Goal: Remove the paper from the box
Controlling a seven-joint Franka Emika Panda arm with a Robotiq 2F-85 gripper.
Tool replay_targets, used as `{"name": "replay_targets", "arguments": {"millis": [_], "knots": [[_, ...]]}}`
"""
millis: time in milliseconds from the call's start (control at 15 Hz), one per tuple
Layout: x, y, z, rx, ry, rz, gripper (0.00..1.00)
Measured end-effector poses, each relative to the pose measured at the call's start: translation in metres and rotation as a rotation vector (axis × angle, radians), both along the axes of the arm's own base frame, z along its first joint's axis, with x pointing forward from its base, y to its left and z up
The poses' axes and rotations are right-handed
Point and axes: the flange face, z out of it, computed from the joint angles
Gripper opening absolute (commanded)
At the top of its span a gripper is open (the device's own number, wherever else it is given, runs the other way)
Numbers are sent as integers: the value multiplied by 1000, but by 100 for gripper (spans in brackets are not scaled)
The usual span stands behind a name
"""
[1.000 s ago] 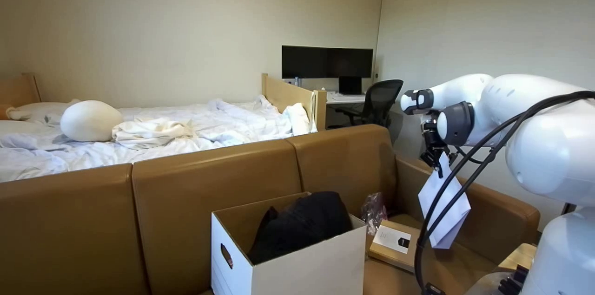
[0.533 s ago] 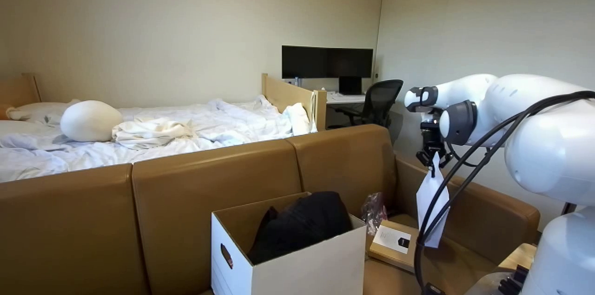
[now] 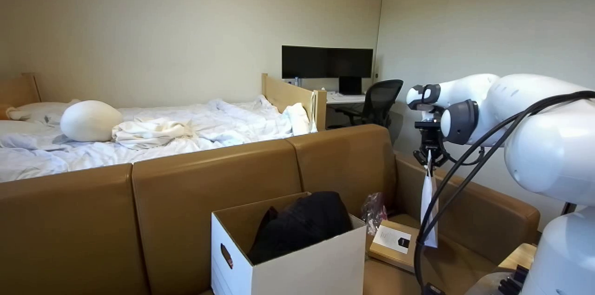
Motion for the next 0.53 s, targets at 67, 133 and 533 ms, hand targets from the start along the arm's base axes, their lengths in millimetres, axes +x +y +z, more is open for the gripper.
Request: {"name": "replay_targets", "arguments": {"millis": [67, 133, 533], "knots": [[2, 1, 2, 8, -5, -16, 3], [3, 3, 5, 28, -19, -29, 3], [22, 20, 44, 248, -219, -75, 3]]}}
